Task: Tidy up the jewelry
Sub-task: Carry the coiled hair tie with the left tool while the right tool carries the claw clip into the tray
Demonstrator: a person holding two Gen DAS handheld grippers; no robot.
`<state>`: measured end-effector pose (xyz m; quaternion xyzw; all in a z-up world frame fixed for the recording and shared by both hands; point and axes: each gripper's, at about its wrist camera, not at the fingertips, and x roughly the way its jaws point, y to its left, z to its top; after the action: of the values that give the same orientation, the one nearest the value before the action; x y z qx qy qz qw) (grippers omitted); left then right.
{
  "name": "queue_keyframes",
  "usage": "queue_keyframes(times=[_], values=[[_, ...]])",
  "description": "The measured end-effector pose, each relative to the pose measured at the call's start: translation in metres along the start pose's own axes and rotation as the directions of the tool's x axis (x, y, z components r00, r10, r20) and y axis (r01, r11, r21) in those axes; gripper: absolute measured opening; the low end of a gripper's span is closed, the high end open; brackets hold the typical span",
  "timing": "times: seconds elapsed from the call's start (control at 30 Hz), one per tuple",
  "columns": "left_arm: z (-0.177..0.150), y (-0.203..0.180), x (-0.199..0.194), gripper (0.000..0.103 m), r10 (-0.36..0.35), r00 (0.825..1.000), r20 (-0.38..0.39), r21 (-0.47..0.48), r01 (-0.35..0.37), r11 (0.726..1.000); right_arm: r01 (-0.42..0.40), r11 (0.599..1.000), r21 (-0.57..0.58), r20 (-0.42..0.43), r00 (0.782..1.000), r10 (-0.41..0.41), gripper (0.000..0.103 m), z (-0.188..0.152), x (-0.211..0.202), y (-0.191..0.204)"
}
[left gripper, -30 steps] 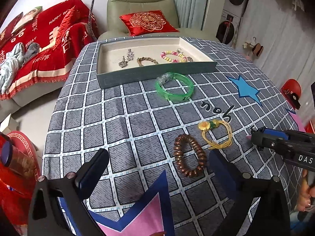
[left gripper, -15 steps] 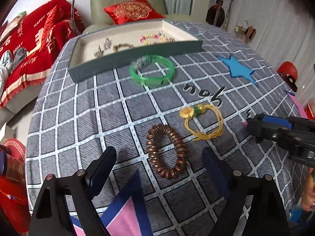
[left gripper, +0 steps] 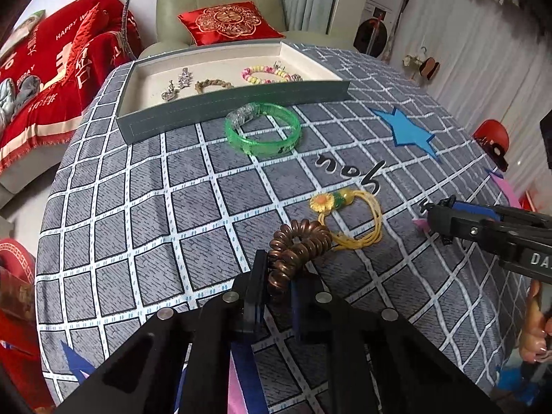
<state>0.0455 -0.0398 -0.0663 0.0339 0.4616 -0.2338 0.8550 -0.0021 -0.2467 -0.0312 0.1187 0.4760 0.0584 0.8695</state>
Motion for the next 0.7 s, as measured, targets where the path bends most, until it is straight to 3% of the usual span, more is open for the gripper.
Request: queue_keyframes(times=[0.43,0.7], values=[[0.039,0.013,-0.029,0.028,-0.004,0.996,0.088,-0.018,0.006,1.000,-0.011,1.000,-0.021,0.032,0.999,0.012,0.039,0.032,-0.006,0.002],[0.079,0.032,-0.037,0.028,0.021,0.992,0.127,-0.039,-0.016,0.999,-0.025,0.998,-0.062,0.068,0.997,0.029,0.040,0.083,-0.013,0.011]])
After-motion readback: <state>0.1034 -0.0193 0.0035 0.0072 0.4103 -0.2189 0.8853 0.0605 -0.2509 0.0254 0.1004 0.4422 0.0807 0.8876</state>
